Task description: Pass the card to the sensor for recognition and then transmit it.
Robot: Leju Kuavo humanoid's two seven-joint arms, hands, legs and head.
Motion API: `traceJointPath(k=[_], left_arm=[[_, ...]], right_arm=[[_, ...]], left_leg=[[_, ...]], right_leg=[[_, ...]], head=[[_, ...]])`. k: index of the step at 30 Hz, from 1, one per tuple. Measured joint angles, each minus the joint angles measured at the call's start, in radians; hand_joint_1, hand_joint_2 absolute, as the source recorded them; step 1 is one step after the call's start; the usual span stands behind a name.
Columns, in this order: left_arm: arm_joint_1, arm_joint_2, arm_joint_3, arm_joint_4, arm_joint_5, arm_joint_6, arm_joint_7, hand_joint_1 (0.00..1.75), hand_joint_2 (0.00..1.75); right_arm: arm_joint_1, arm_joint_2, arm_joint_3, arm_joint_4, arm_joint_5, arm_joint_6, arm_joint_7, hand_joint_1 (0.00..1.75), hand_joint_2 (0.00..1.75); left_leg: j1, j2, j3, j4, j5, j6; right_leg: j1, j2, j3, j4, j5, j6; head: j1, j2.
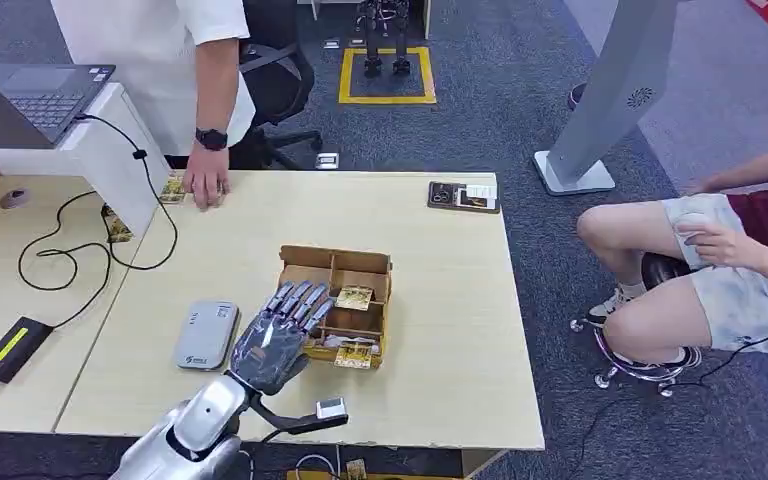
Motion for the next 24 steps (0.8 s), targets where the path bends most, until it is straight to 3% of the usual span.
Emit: traceJointPath(k=[7, 24], left_arm=[[0.032, -0.039, 0.008, -0.018, -0.013, 0.085, 0.043, 0.0, 1.75], [0.106, -0.092, 0.129, -0.102, 0.01, 0.105, 0.039, 0.0, 1.75]], right_arm=[[0.002, 0.018, -0.018, -0.037, 0.005, 0.015, 0.016, 0.0, 1.75], [0.003, 0.065, -0.052, -0.117, 0.008, 0.038, 0.013, 0.0, 1.75]], left_leg=[[0.0, 0.0, -0.001, 0.0, 0.0, 0.0], [0.0, 0.0, -0.001, 0.0, 0.0, 0.0]], right_leg=[[0.0, 0.0, 0.0, 0.0, 0.0, 0.0], [0.0, 0.0, 0.0, 0.0, 0.0, 0.0]], head=[[0.0, 0.0], [0.0, 0.0]])
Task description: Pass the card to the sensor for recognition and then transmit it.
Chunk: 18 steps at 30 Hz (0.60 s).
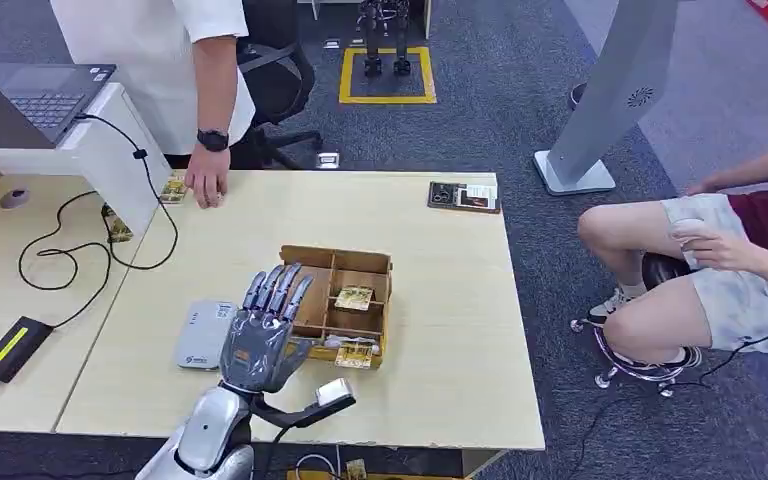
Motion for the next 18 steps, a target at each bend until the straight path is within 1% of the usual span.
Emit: traceJointPath(k=[3, 7, 11, 18], left_arm=[[0.001, 0.0, 0.003, 0.0, -0.018, -0.01, 0.01, 0.0, 1.75], [0.001, 0.002, 0.004, 0.0, -0.051, -0.036, 0.037, 0.0, 1.75], [0.0, 0.004, 0.004, 0.0, -0.062, -0.047, 0.039, 0.0, 1.75], [-0.001, 0.006, 0.004, 0.009, -0.093, -0.093, 0.056, 0.0, 1.75]], right_arm=[[0.0, 0.003, -0.006, -0.005, 0.002, 0.002, -0.003, 0.0, 1.75], [0.0, 0.004, -0.012, -0.006, 0.003, 0.004, -0.006, 0.0, 1.75], [-0.001, 0.004, -0.014, -0.006, 0.003, 0.005, -0.006, 0.0, 1.75], [-0.002, 0.004, -0.014, -0.006, 0.021, 0.004, -0.01, 0.0, 1.75]], left_leg=[[0.0, 0.0, 0.0, 0.0, 0.0, 0.0], [0.0, 0.0, 0.0, 0.0, 0.0, 0.0], [0.0, 0.0, 0.0, 0.0, 0.0, 0.0], [0.0, 0.0, 0.0, 0.0, 0.0, 0.0]], right_leg=[[0.0, 0.0, 0.0, 0.0, 0.0, 0.0], [0.0, 0.0, 0.0, 0.0, 0.0, 0.0], [0.0, 0.0, 0.0, 0.0, 0.0, 0.0], [0.0, 0.0, 0.0, 0.0, 0.0, 0.0]], head=[[0.0, 0.0], [0.001, 0.0], [0.001, 0.0], [0.0, 0.0]])
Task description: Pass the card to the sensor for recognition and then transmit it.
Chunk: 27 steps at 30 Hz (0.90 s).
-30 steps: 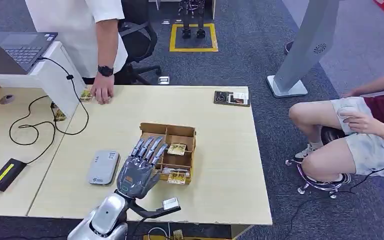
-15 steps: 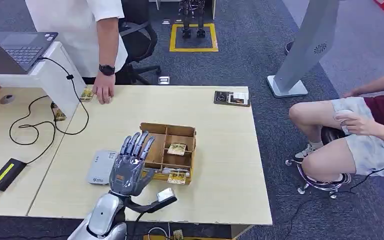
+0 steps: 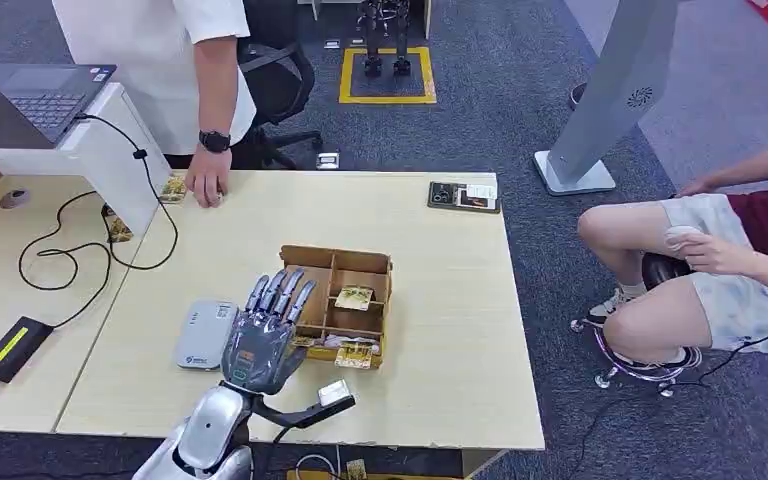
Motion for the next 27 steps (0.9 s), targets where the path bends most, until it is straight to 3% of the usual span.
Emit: traceJointPath(k=[5, 6, 7, 27], left_arm=[[-0.002, 0.006, 0.0, 0.017, -0.017, -0.025, 0.001, 0.05, 1.75], [-0.002, 0.006, 0.0, 0.02, -0.017, -0.026, 0.001, 1.33, 1.75], [-0.002, 0.006, 0.0, 0.022, -0.017, -0.027, 0.001, 1.75, 1.75], [-0.005, 0.007, 0.0, 0.031, -0.011, -0.075, 0.002, 1.75, 1.75]], right_arm=[[-0.002, 0.0, -0.002, 0.0, 0.006, -0.003, -0.001, 0.0, 1.75], [-0.002, 0.0, -0.002, 0.0, 0.009, -0.003, -0.001, 0.0, 1.75], [-0.002, 0.0, -0.002, 0.0, 0.012, -0.003, -0.002, 0.0, 1.75], [-0.002, 0.0, -0.016, -0.019, 0.012, 0.011, -0.004, 0.0, 1.75]], left_leg=[[0.0, 0.0, 0.0, 0.0, 0.0, 0.0], [0.0, 0.0, 0.0, 0.0, 0.0, 0.0], [0.0, 0.0, 0.0, 0.0, 0.0, 0.0], [0.0, 0.0, 0.0, 0.0, 0.0, 0.0]], right_leg=[[0.0, 0.0, 0.0, 0.0, 0.0, 0.0], [0.0, 0.0, 0.0, 0.0, 0.0, 0.0], [0.0, 0.0, 0.0, 0.0, 0.0, 0.0], [0.0, 0.0, 0.0, 0.0, 0.0, 0.0]], head=[[0.0, 0.0], [0.0, 0.0], [0.0, 0.0], [0.0, 0.0]])
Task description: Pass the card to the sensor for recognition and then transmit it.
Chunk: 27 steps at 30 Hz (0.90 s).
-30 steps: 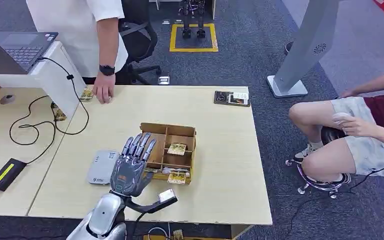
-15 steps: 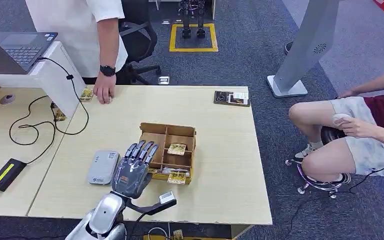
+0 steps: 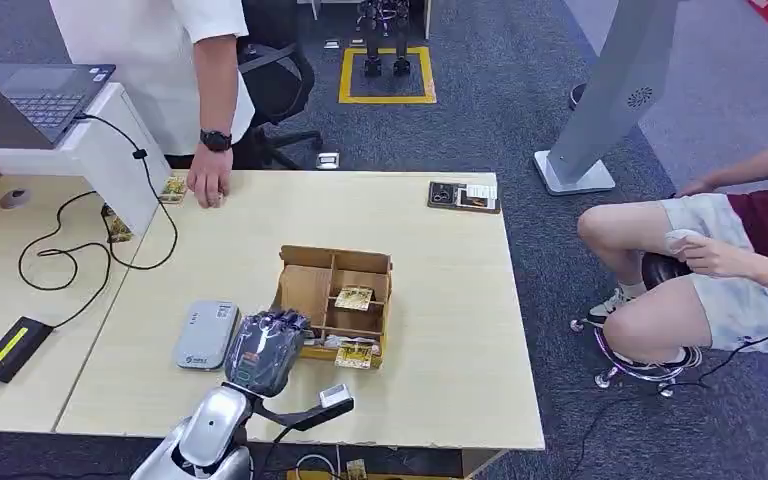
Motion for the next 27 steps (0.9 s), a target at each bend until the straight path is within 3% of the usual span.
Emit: traceJointPath(k=[13, 23, 27], left_arm=[[0.0, 0.0, 0.0, 0.0, 0.016, -0.004, -0.002, 1.75, 1.75], [-0.004, -0.008, 0.01, -0.008, 0.054, 0.182, -0.025, 1.75, 1.75], [-0.014, -0.012, 0.017, -0.012, 0.058, 0.188, -0.025, 1.75, 1.75]], right_arm=[[0.0, 0.0, -0.005, -0.01, 0.0, 0.003, -0.003, 0.0, 1.75], [-0.001, 0.0, -0.008, -0.011, 0.011, -0.003, -0.014, 0.0, 1.75], [-0.002, 0.0, -0.008, -0.01, 0.02, -0.005, -0.014, 0.0, 1.75]], left_leg=[[0.0, 0.0, 0.0, 0.0, 0.0, 0.0], [0.0, 0.0, 0.0, 0.0, 0.0, 0.0], [0.0, 0.0, 0.0, 0.0, 0.0, 0.0]], right_leg=[[0.0, 0.0, 0.0, 0.0, 0.0, 0.0], [0.0, 0.0, 0.0, 0.0, 0.0, 0.0], [0.0, 0.0, 0.0, 0.0, 0.0, 0.0]], head=[[0.0, 0.0], [0.0, 0.0], [0.0, 0.0]])
